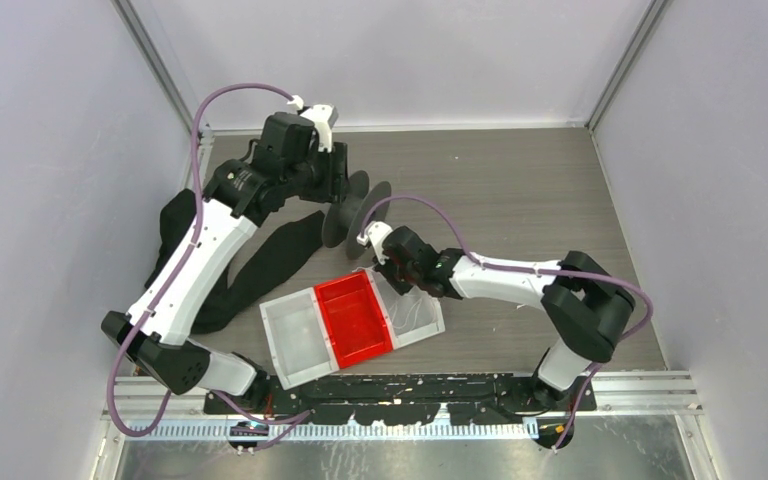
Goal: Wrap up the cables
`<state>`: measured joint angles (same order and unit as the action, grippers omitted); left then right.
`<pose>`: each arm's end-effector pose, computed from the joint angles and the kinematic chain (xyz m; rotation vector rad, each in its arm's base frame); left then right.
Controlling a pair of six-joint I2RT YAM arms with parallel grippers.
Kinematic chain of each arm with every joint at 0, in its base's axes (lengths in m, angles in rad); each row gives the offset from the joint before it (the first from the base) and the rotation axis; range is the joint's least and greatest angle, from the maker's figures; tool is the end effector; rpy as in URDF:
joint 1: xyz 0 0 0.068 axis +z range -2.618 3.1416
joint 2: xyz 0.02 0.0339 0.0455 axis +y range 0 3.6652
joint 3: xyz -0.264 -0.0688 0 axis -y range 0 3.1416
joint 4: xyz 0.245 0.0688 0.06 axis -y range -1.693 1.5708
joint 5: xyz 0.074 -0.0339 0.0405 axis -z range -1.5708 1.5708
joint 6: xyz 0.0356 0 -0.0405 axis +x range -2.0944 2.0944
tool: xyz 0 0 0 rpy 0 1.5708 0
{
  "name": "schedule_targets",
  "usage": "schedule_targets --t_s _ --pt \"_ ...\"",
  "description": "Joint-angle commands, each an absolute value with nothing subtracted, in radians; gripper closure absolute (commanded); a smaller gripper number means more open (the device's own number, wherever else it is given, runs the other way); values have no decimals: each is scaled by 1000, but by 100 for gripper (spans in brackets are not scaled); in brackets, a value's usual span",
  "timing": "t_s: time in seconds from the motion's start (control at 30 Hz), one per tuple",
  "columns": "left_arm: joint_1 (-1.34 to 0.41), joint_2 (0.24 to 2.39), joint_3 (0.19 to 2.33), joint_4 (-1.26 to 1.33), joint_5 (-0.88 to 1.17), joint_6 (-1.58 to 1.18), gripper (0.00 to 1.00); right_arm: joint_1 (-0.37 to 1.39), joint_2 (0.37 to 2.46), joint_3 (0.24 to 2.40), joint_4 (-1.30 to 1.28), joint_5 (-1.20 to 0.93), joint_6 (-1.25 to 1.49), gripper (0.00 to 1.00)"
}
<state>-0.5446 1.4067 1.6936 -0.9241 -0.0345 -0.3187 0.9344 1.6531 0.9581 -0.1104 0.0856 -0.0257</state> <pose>0.2427 -0.1455 0.4356 0.2334 2.2309 -0.4378 0.2070 0.2750 0.1869 -1.0706 2.1457 0.3313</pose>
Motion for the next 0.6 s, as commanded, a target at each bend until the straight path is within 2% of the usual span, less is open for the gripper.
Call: schedule_targets --t_s 0.0,0.23,0.57 --pt "-532 1374 1707 -883 -10 -337 48 939 1460 970 -155 147 -38 99" --pt "-489 1385 1751 -874 111 -365 48 939 1188 999 -291 229 -124 100" --pt "-471 1449 1733 -860 432 -356 45 940 1044 1044 -293 259 -65 99"
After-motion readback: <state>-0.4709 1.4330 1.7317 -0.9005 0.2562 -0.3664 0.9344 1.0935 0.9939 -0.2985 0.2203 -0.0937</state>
